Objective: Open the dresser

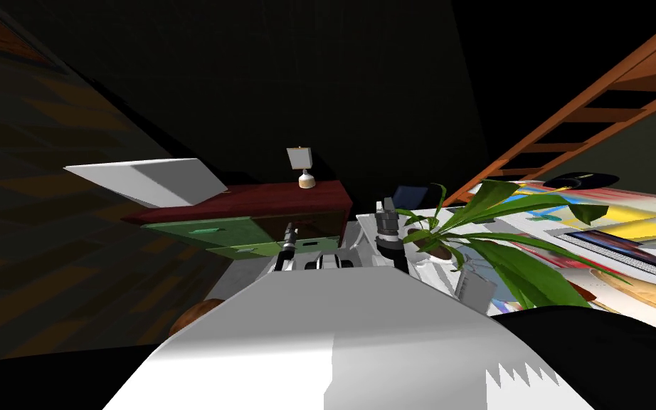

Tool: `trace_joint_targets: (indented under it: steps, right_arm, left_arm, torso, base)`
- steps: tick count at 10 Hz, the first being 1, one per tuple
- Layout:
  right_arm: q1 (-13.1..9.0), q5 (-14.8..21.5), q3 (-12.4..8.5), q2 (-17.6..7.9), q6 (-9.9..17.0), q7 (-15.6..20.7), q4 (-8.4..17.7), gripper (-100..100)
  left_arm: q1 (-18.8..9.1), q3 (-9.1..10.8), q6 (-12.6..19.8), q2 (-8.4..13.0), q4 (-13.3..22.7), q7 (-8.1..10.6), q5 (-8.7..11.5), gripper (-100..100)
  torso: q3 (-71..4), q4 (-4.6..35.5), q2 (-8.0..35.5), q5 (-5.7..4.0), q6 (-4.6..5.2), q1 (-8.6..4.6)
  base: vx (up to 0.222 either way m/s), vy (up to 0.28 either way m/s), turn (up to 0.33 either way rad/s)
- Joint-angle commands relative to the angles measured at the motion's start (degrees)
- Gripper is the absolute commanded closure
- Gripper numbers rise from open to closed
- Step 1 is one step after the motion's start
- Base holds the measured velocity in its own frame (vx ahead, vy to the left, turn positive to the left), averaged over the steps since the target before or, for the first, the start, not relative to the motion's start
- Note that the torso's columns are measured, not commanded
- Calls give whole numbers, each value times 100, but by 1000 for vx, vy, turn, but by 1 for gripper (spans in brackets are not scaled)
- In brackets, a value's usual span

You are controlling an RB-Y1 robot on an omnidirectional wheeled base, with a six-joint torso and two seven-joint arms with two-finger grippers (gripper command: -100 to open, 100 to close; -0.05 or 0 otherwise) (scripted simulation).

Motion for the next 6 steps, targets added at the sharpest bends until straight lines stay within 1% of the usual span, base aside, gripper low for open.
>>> trace_joint_targets:
  steps: [1,2,3,4,5,6]
  right_arm:
    - [-1,0,0,0,0,0,0,0]
    - [-2,0,0,0,0,0,0,0]
    - [-2,0,0,0,1,0,0,0]
    - [-1,0,0,0,0,0,0,0]
    - [-1,0,0,0,0,0,0,0]
    - [-1,0,0,0,0,0,0,0]
  left_arm:
    - [-12,-8,41,-309,-12,-3,4,-100]
    - [0,-8,24,-212,-9,5,6,-100]
    - [-31,19,191,-214,-145,4,19,-100]
    - [-2,2,94,-213,-89,9,13,-100]
    - [-4,4,116,-211,-102,10,14,100]
    - [58,-20,136,-197,-190,20,13,100]
  torso:
    - [12,6,18,1,1,3]
    - [12,6,17,0,0,-1]
    - [5,3,4,-1,0,-3]
    - [-15,-5,-29,0,0,2]
    - [-15,-7,-24,0,0,-3]
    - [-5,-2,-10,-2,0,-7]
  base:
    - [20,4,3]
    - [7,0,0]
    - [75,19,-5]
    - [47,13,-2]
    - [5,2,1]
    - [-97,0,11]
